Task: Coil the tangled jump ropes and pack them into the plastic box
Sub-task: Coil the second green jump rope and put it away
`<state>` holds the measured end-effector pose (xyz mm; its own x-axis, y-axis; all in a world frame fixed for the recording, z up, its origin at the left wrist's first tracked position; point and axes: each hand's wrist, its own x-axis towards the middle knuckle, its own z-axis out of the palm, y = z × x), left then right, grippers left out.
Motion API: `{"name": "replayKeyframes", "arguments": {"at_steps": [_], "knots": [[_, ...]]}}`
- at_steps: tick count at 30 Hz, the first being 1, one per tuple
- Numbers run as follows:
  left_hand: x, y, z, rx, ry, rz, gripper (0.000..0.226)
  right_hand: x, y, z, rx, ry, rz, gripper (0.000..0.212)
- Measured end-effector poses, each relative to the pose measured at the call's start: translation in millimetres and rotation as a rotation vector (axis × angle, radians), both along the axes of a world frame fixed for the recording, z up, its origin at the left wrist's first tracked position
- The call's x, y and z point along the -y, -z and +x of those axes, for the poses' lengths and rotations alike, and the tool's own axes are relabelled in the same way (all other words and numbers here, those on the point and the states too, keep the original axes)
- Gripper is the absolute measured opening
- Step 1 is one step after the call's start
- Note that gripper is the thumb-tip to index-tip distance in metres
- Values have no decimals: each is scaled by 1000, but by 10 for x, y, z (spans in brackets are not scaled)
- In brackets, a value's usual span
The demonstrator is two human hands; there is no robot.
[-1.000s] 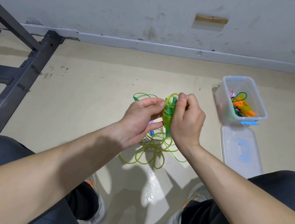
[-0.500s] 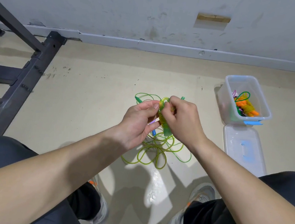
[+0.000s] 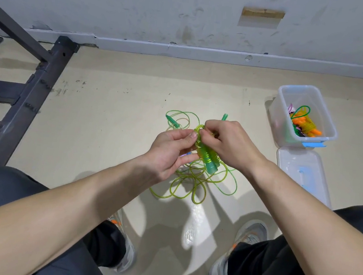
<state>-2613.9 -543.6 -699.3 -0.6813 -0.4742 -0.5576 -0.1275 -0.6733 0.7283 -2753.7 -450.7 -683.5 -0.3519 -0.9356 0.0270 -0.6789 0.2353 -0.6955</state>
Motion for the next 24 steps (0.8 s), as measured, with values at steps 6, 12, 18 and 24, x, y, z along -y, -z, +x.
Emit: {"name": "replayKeyframes", "arguments": {"at_steps": [6, 12, 18, 24], "knots": [[23, -5, -21, -21, -7, -61, 6, 5, 26, 27, 186, 84, -9, 36], [-10, 4, -27, 9, 27, -53, 4, -12, 21, -18, 369, 97, 29, 39], [-44, 73, 4, 104, -22, -75, 8, -65, 70, -35, 375, 64, 106, 39], [-103, 148, 18, 173, -3, -203, 14, -60, 87, -38, 207, 43, 168, 35]]}}
